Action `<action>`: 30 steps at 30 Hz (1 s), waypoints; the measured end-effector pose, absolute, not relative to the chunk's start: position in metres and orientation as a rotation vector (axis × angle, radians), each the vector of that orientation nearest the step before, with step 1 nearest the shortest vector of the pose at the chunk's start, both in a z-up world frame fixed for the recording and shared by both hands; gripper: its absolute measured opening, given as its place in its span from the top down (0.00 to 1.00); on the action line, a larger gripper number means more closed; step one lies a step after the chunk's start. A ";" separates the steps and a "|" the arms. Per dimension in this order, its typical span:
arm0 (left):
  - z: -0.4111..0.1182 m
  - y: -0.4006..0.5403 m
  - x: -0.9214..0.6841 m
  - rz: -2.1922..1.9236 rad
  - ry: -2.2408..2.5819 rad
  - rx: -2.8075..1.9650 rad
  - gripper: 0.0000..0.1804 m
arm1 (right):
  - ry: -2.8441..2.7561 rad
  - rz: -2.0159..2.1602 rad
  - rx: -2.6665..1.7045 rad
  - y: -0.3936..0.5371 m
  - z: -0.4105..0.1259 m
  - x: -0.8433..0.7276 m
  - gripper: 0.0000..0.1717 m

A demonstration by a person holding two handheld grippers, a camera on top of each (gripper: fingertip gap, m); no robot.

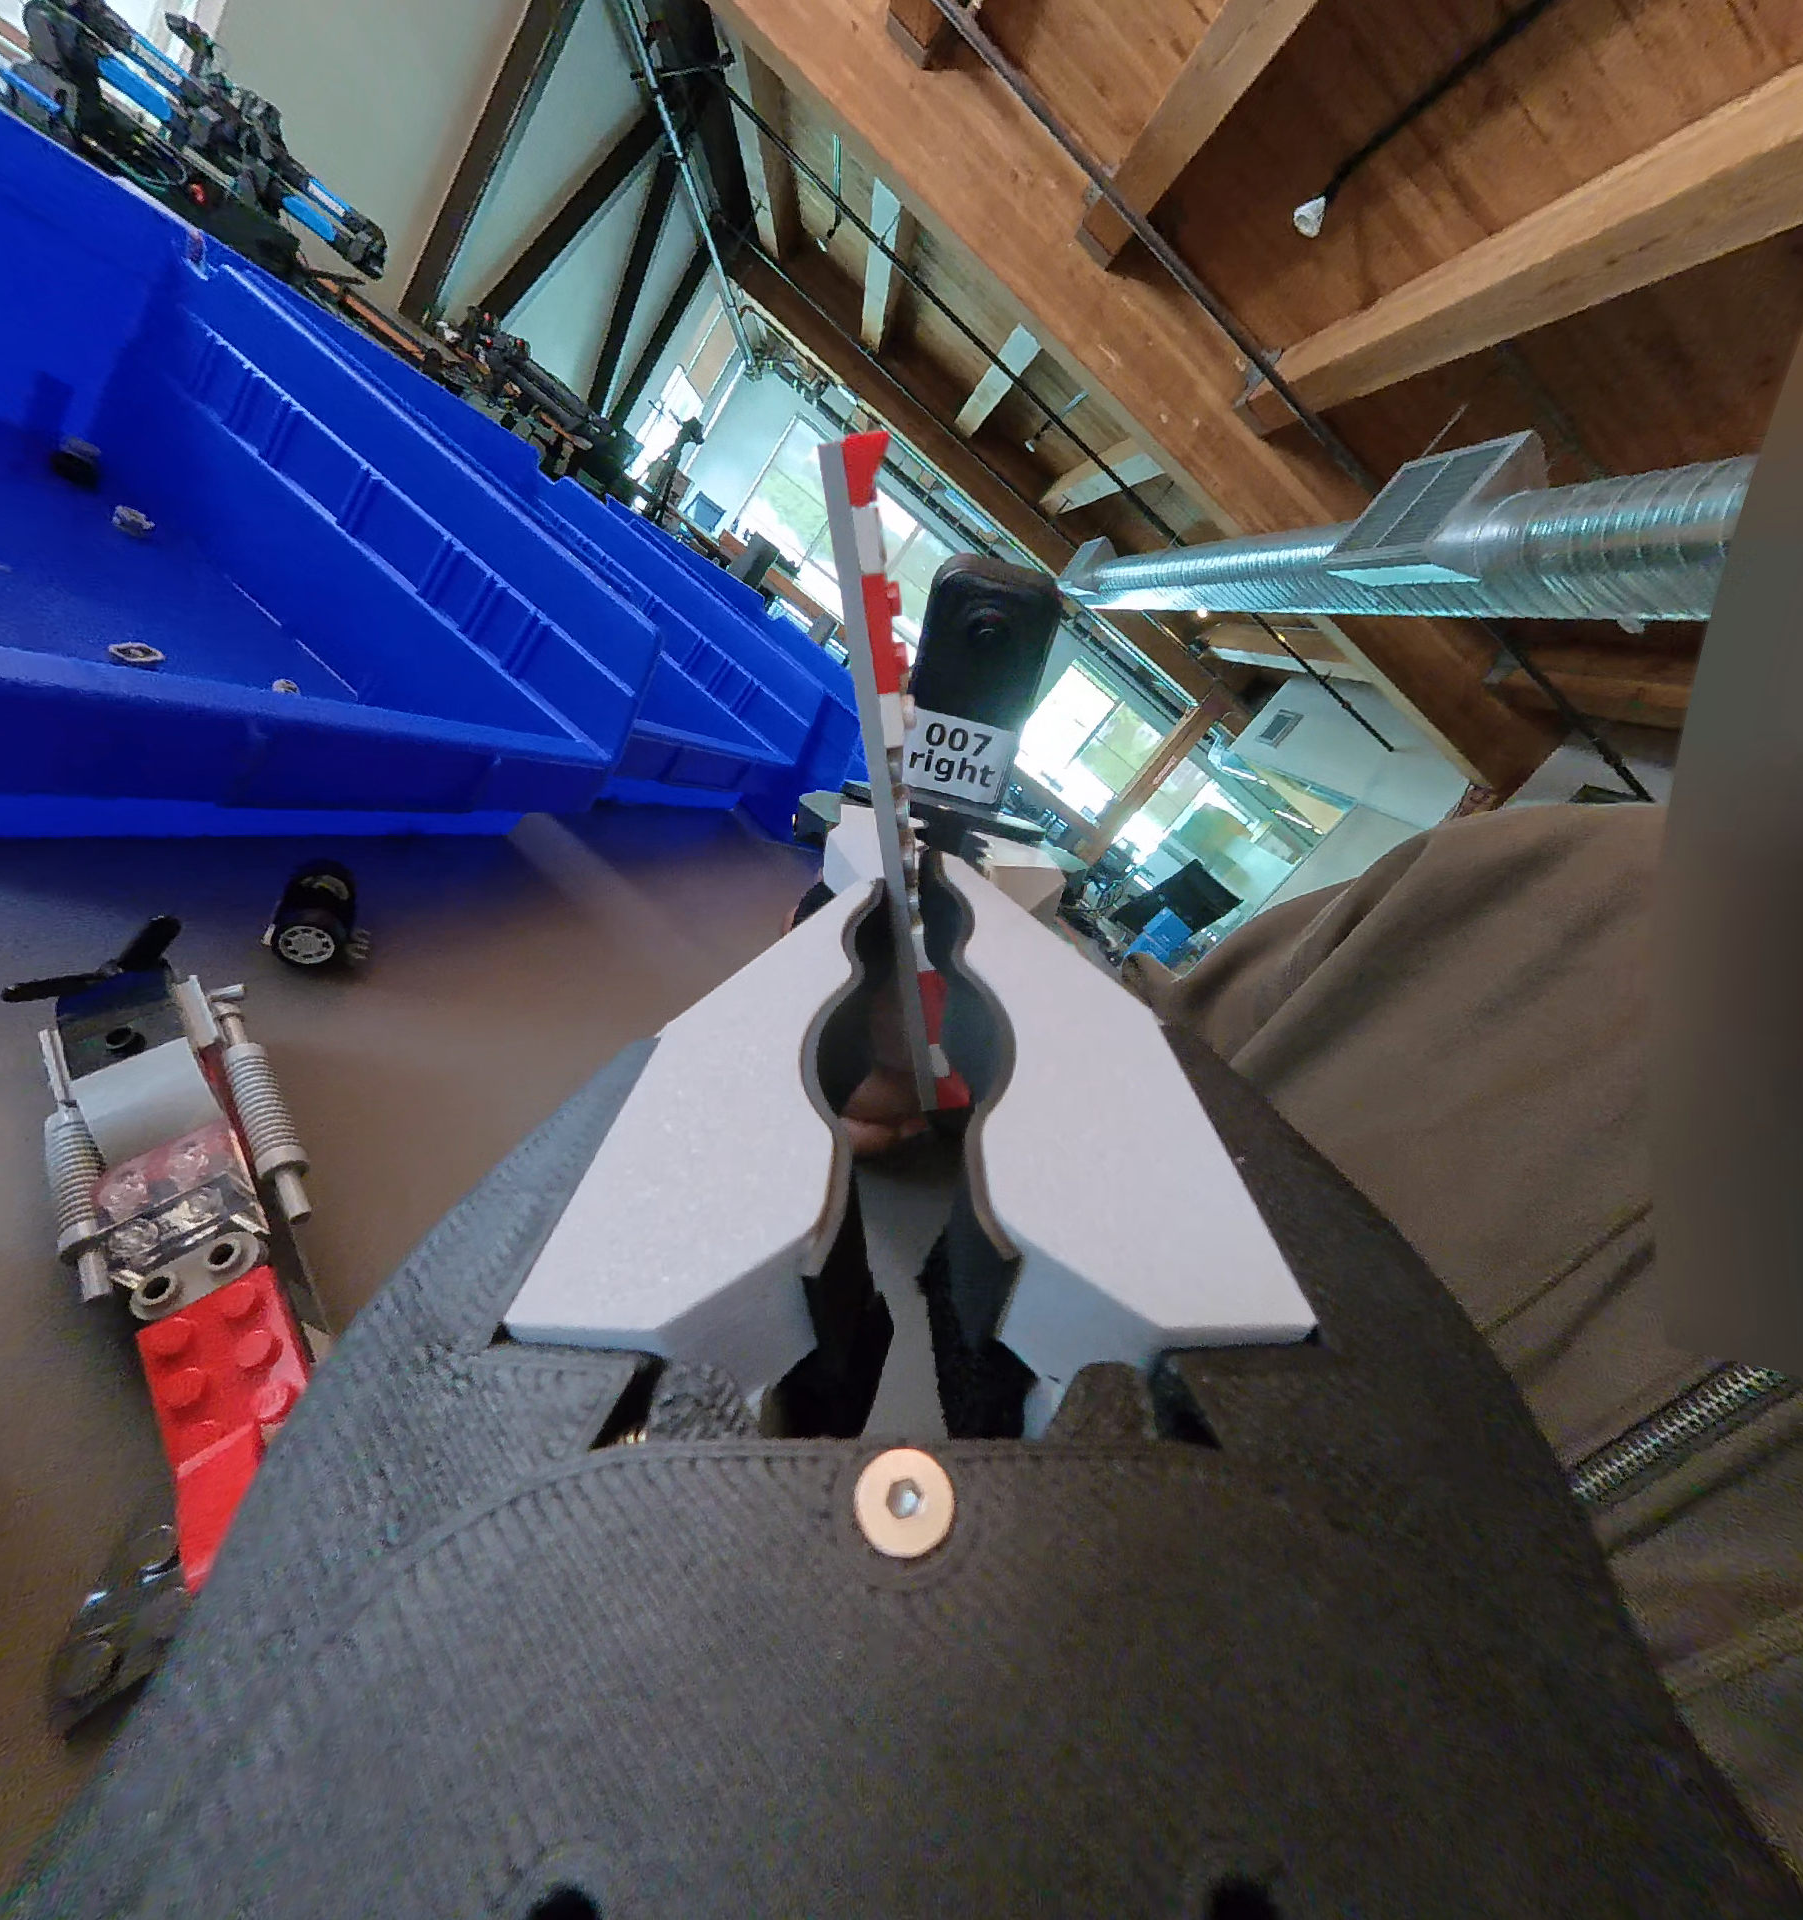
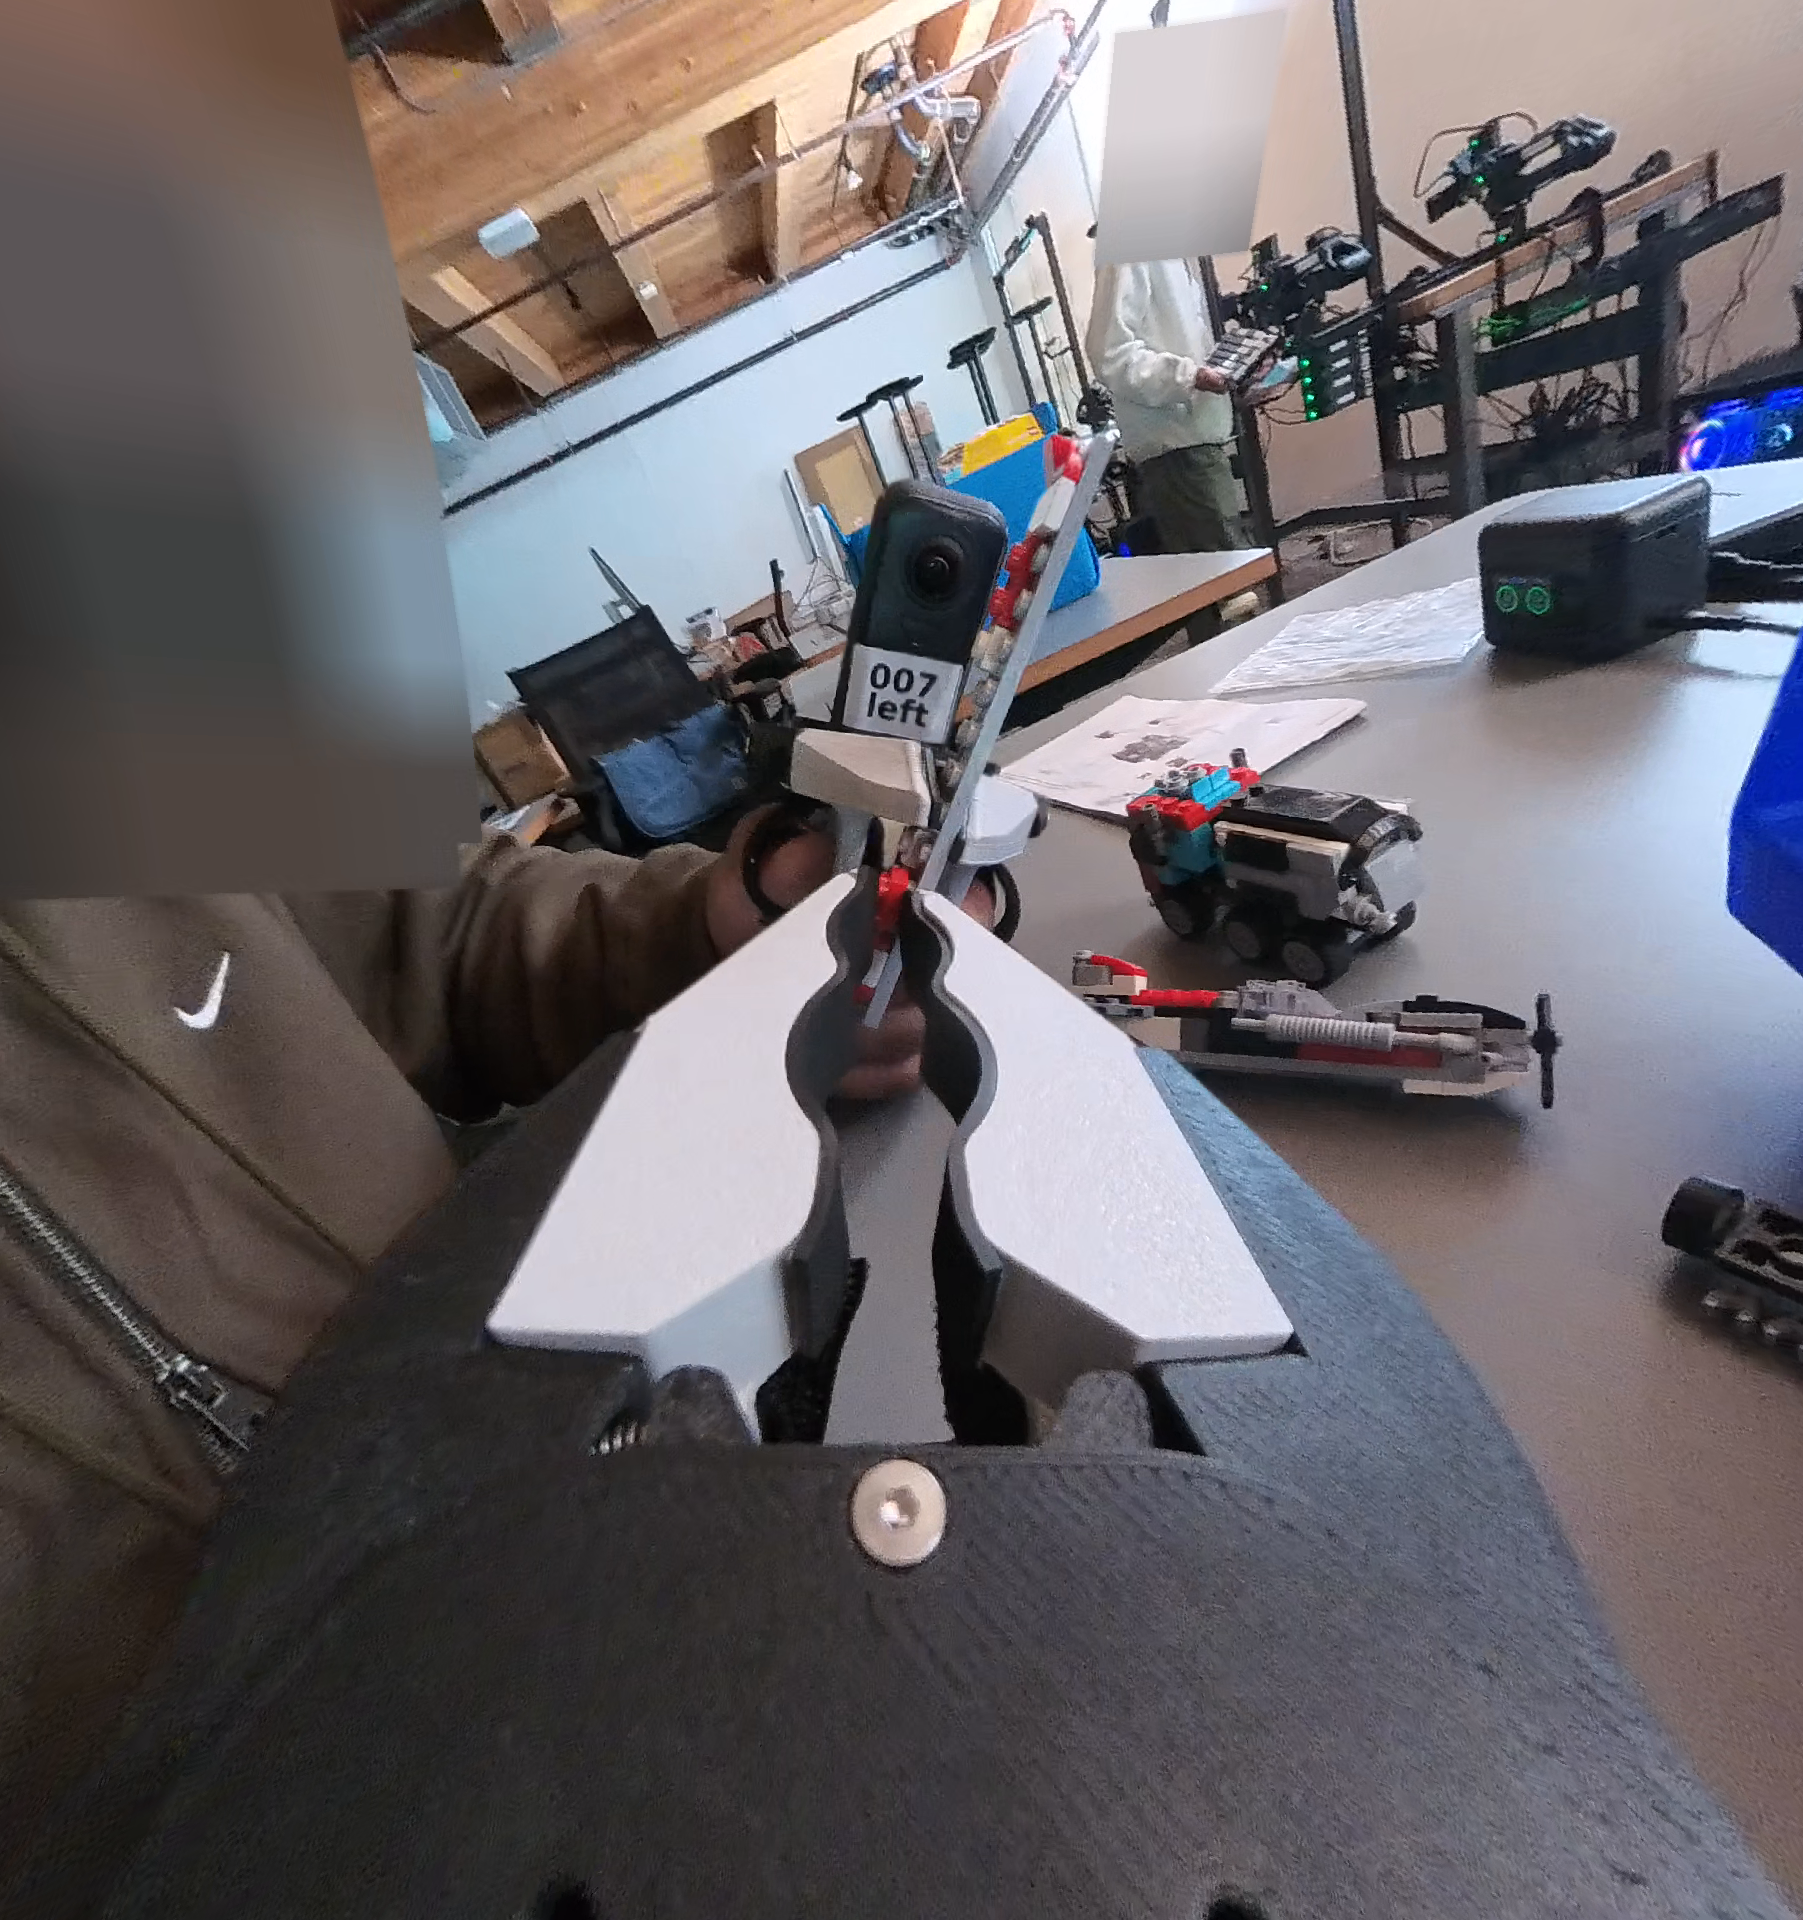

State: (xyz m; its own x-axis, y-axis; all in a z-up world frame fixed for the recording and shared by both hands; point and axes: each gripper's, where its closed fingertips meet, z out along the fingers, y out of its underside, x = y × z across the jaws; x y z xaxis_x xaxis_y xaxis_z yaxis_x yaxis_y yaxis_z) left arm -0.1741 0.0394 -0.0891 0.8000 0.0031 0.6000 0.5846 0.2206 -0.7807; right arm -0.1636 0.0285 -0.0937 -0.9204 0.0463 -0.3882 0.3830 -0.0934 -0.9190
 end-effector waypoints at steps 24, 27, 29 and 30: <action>-0.098 0.031 -0.191 -0.418 -0.653 -1.277 0.96 | 2.315 -2.540 1.658 0.234 -0.064 -0.279 0.97; -0.098 0.031 -0.191 -0.430 -0.661 -1.271 0.96 | 2.330 -2.378 2.069 0.294 -0.078 -0.296 0.97; -0.098 0.031 -0.192 -0.437 -0.666 -1.260 0.96 | 2.333 -2.269 2.200 0.310 -0.088 -0.302 0.94; -0.098 0.031 -0.192 -0.437 -0.668 -1.261 0.96 | 2.344 -2.235 2.235 0.314 -0.092 -0.304 0.92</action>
State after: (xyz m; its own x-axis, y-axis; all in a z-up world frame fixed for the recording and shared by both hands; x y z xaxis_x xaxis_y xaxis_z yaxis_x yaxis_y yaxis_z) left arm -0.1919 0.0311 -0.0982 0.7365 0.0566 0.6741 0.6404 0.2627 -0.7217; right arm -0.3044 0.3142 -0.0920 -0.1523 0.9805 -0.1239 0.1704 -0.0974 -0.9805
